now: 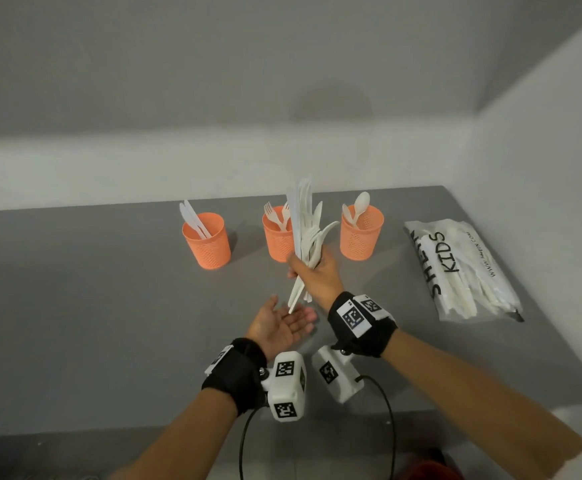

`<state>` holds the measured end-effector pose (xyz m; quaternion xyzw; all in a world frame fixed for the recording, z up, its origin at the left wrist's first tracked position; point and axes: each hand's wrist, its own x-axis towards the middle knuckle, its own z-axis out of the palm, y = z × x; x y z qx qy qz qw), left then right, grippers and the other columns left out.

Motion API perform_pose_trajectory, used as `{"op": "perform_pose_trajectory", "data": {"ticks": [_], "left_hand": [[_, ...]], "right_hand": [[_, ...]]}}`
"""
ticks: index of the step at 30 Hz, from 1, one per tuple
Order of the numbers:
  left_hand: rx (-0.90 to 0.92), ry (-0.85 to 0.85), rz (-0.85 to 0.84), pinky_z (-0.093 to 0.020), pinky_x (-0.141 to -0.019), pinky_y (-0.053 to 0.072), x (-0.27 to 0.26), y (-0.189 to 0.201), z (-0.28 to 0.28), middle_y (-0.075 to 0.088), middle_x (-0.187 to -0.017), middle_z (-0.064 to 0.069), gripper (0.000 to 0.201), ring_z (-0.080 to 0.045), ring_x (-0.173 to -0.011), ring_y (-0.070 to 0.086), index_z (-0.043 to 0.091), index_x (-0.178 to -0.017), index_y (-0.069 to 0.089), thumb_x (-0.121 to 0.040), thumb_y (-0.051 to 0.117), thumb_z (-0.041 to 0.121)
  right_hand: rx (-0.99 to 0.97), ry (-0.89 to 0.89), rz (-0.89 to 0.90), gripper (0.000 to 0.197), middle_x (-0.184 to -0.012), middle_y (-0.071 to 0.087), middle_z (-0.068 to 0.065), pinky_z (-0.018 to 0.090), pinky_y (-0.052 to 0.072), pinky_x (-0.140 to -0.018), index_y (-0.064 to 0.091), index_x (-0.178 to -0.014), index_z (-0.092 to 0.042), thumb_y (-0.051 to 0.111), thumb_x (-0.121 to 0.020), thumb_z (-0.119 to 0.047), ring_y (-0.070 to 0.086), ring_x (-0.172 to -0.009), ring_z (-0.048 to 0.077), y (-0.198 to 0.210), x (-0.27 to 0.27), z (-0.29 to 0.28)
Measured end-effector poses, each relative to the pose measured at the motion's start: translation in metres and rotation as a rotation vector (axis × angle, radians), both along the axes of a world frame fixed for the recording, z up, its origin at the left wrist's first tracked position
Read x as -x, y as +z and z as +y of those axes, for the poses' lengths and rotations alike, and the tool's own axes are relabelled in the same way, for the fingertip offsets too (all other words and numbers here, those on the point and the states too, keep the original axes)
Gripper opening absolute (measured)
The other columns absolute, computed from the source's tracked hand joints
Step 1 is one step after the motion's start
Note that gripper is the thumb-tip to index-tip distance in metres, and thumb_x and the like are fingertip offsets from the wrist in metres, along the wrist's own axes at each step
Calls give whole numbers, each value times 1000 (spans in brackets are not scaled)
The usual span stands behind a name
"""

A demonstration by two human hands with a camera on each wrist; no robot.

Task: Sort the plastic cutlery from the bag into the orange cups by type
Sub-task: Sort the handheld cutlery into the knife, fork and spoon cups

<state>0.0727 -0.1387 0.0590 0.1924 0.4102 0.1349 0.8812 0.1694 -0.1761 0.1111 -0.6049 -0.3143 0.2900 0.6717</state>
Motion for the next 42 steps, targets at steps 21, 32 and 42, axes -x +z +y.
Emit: {"op": "perform_pose_trajectory", "data": {"ticks": [21, 32, 42], "left_hand": [[-56, 28, 5, -19, -50, 50, -60, 14, -30, 59, -73, -3, 30, -12, -65, 55, 9, -88, 57, -99, 34, 24], [-130, 70, -18, -23, -66, 46, -75, 18, -12, 61, -73, -5, 29, -13, -69, 56, 9, -86, 58, -98, 36, 24], [-109, 35, -102, -21, -52, 55, -63, 30, 22, 69, -60, -6, 33, -13, -52, 67, 8, -86, 59, -99, 34, 23]], "right_hand": [[-105, -98, 76, 46, -89, 62, -14, 6, 49, -66, 51, -93, -31, 71, -74, 6, 62, -74, -13, -13, -23, -32], [-29, -102, 169, 30, -69, 60, -3, 19, 53, -63, 55, -72, -20, 66, -75, 7, 63, -64, 6, -2, -38, -14], [-38, -78, 118, 22, -75, 63, 2, 9, 48, -57, 60, -72, -11, 68, -71, 9, 61, -69, 8, 9, -26, 23]]}}
